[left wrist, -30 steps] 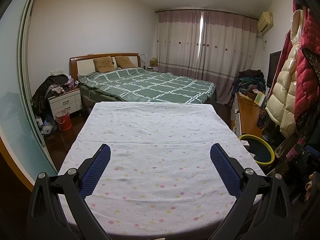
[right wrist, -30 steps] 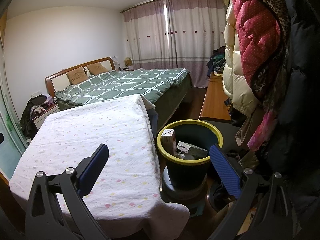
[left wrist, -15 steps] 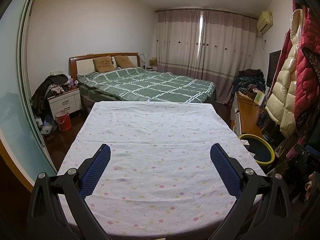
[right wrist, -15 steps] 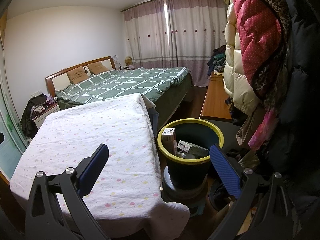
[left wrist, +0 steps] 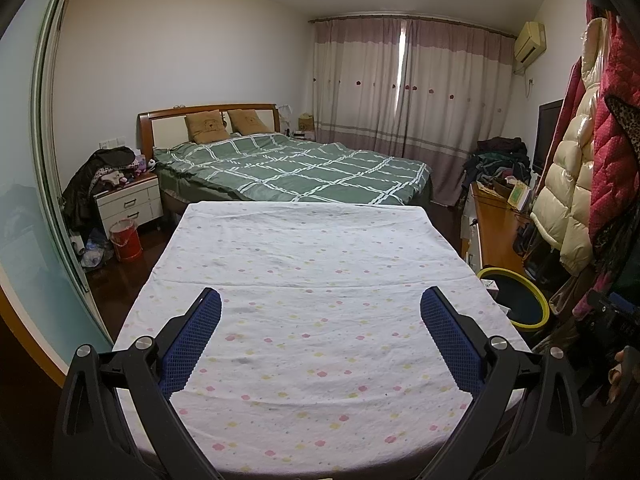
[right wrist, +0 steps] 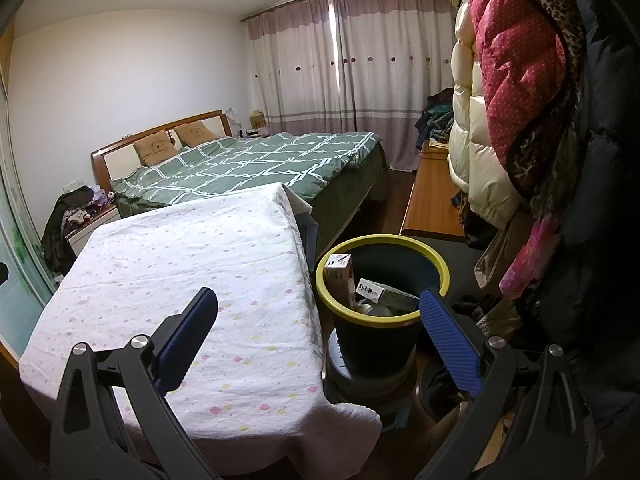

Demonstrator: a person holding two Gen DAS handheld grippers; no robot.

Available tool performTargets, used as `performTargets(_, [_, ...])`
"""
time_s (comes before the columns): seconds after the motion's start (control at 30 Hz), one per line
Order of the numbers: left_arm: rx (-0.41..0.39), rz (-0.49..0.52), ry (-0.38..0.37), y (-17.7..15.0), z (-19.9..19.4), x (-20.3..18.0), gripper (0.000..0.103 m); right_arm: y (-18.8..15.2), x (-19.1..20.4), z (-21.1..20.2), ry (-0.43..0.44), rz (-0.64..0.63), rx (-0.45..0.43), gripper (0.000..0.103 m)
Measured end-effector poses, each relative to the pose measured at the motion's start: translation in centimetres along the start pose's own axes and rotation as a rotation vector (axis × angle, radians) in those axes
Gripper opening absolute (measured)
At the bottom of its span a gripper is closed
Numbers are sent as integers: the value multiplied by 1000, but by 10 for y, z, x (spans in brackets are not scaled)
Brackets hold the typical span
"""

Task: Collect trash

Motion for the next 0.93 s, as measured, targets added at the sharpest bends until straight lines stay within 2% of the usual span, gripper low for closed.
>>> performTargets(0.7, [24,3,16,-3,13,4,98,-3,0,13,9,5,29,96])
performTargets(0.8, [56,-15,-1,-2,31,14,98,2,20,25,70,-21,50,96])
performTargets(0.87, [84,-18,7,-2,49,23,98,8,37,39,129,-26,81,96])
performTargets(0.93, [117,-14,23,-2,74,33,98,12,57,60,152,-47,99,96])
Point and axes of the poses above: each gripper's, at about its wrist camera, not at the fingertips, and z roughly the way its jaws point, x to its left, y to its top, the point moved 7 cm from there along z, roughly the way its jaws point, and after that the axes turned 13 degrees about z, right-handed, at the moved point
